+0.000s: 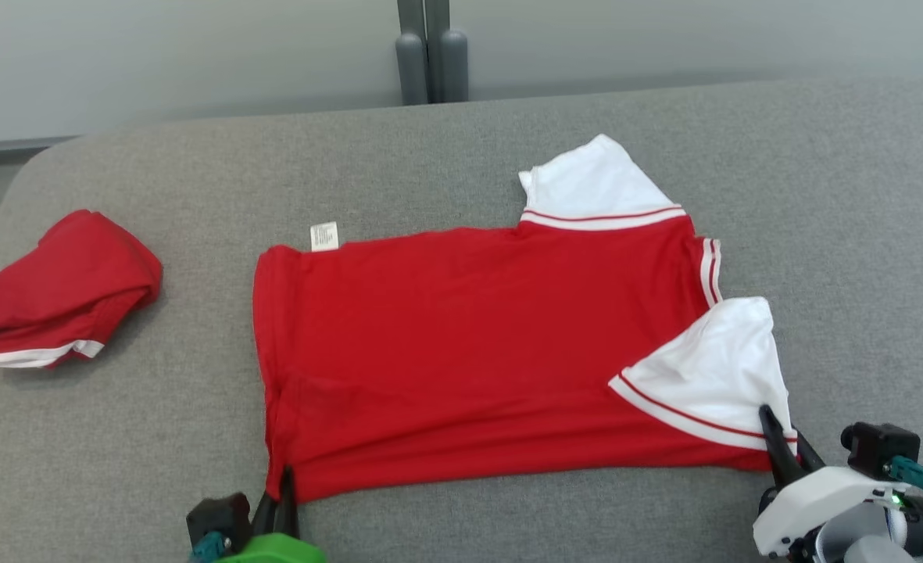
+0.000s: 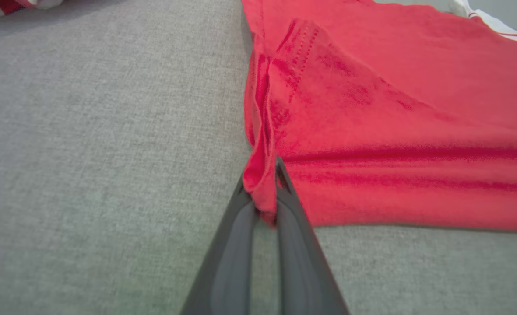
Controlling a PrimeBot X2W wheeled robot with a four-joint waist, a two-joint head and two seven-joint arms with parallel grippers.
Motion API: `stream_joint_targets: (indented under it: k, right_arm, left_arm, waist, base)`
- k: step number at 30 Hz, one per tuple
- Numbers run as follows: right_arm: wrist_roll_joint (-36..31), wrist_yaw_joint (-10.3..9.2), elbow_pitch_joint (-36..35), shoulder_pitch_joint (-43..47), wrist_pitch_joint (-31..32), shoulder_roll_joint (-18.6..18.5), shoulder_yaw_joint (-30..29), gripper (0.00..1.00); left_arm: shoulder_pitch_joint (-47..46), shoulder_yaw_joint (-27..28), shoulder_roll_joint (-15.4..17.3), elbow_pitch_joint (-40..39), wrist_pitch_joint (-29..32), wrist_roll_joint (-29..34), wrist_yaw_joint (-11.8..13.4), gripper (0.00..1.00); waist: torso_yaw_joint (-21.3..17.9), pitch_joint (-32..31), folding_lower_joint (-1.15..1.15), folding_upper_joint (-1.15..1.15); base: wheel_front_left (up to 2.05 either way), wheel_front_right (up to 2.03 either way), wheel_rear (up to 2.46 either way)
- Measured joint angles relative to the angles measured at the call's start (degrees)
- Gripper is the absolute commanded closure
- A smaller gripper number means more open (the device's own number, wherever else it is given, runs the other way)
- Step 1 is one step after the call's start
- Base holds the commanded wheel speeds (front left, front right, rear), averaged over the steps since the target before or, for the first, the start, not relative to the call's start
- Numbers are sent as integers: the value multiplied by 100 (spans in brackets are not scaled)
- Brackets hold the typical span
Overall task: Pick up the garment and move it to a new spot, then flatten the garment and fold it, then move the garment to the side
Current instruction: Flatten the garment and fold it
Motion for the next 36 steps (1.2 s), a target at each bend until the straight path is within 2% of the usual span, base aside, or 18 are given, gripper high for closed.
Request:
stream_joint_targets:
  k: [7, 8, 9, 10, 17, 22, 29, 36]
  right_arm:
    - [220, 1, 94, 491, 8, -1, 34, 100]
    - [224, 1, 141, 499, 8, 11, 24, 75]
    - [223, 0, 158, 500, 8, 23, 20, 75]
    - [220, -2, 168, 498, 8, 42, -36, 0]
    - [-255, -3, -13, 9, 8, 126, -358, 0]
    - [-603, -3, -58, -693, 8, 213, -156, 0]
    - [-766, -2, 151, -1706, 8, 260, 383, 0]
    - [-720, -3, 267, -2420, 8, 199, 751, 0]
  left_arm:
    - [469, -27, -7, 120, 2, -71, 3, 100]
    - [475, -29, -9, 124, 2, -71, 13, 46]
    - [475, -32, -9, 124, 2, -73, 23, 0]
    - [475, -36, -3, 125, 1, -70, 42, 0]
    - [176, 18, 10, -29, 3, 93, 141, 0]
    - [-647, 215, 10, 112, 2, 381, 151, 0]
    - [-1987, 348, 186, 1221, 3, 520, 71, 0]
    - [-2909, 476, 287, 2031, 3, 491, 4, 0]
  waist:
    - [19, -543, 0, 0]
    - [20, -590, 0, 0]
    - [20, -616, 0, 0]
    - [16, -631, 0, 0]
    - [-34, -450, 0, 0]
    - [-106, -183, 0, 0]
    - [-226, 286, 0, 0]
    - [-352, 762, 0, 0]
  base:
    - [0, 0, 0]
    - [0, 0, 0]
    - [0, 0, 0]
    - [0, 0, 0]
    - [0, 0, 0]
    - [0, 0, 0]
    - [0, 0, 0]
    - [0, 0, 0]
